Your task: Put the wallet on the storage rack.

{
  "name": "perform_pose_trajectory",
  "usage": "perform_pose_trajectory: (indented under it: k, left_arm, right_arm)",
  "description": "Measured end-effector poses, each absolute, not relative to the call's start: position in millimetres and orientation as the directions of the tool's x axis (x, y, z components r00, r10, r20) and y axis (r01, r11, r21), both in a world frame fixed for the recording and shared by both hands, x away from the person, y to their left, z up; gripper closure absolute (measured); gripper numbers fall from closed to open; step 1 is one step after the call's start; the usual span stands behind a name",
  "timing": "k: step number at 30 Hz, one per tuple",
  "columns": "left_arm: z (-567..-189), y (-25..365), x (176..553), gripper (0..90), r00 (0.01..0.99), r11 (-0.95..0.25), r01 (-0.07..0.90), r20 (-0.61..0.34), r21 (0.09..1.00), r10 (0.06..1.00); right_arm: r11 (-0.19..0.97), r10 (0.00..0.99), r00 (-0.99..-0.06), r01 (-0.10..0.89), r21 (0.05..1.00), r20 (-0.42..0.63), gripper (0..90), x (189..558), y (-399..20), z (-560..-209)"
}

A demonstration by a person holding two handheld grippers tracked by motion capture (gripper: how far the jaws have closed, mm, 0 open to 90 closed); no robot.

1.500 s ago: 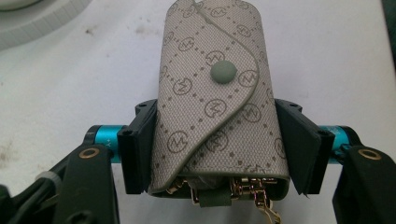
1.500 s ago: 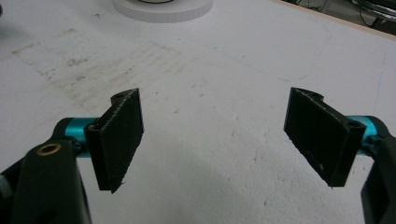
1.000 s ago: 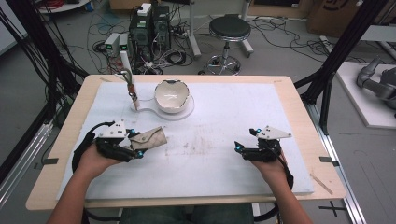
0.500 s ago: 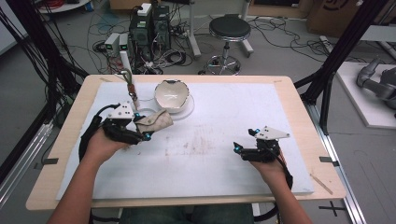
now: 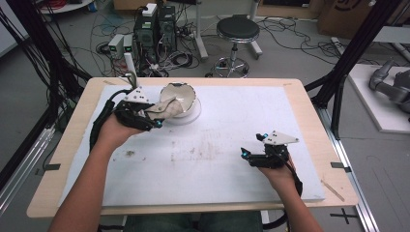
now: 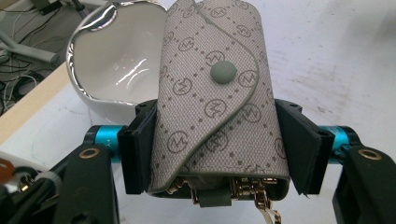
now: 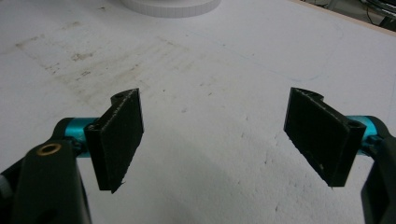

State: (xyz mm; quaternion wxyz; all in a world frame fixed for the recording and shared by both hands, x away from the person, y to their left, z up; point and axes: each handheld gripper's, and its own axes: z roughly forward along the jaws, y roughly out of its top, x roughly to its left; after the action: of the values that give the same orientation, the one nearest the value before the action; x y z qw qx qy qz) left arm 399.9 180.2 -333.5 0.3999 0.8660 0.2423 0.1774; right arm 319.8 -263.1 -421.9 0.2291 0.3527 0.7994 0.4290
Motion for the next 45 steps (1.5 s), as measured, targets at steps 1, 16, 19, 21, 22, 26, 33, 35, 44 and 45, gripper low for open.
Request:
perform_pose_trajectory:
  k: [1,16,19,21,22,26,33,35,44,45]
  left_arm:
    - [-333,179,403,35.5,0.819,-0.569,0.274,0.122,0.776,0.561]
    - [-337,161,438,35.5,0.799,-0.601,0.325,0.128,0.731,0.588]
    - [-339,159,443,35.5,0.792,-0.603,0.336,0.130,0.724,0.597]
    - [-340,158,447,35.5,0.788,-0.610,0.344,0.133,0.714,0.601]
    - [-341,157,448,35.5,0.785,-0.611,0.348,0.134,0.711,0.604]
    - [-342,155,454,35.6,0.782,-0.616,0.352,0.141,0.705,0.607]
    - [-352,153,464,35.4,0.773,-0.622,0.378,0.137,0.686,0.620]
    - [-354,151,466,35.4,0.772,-0.617,0.378,0.133,0.690,0.621]
    - [-357,137,478,35.2,0.768,-0.641,0.391,0.150,0.660,0.623]
    - [-358,136,480,35.1,0.764,-0.646,0.393,0.158,0.654,0.625]
  right_arm:
    - [0.383,0.760,-0.647,0.366,0.848,-0.064,20.2,320,-263,-422]
    - [0.393,0.756,-0.651,0.368,0.843,-0.069,20.2,319,-263,-423]
    - [0.393,0.756,-0.651,0.364,0.844,-0.072,20.2,319,-263,-423]
    - [0.394,0.755,-0.652,0.364,0.844,-0.071,20.2,318,-263,-423]
    - [0.391,0.756,-0.651,0.365,0.845,-0.069,20.2,317,-264,-423]
    - [0.389,0.759,-0.648,0.369,0.844,-0.066,20.2,316,-265,-423]
    - [0.393,0.757,-0.649,0.368,0.843,-0.070,20.2,315,-266,-424]
    - [0.393,0.757,-0.649,0.365,0.844,-0.072,20.2,315,-267,-424]
    - [0.394,0.758,-0.648,0.369,0.842,-0.071,20.2,315,-266,-424]
    - [0.401,0.756,-0.649,0.363,0.841,-0.080,20.2,315,-266,-424]
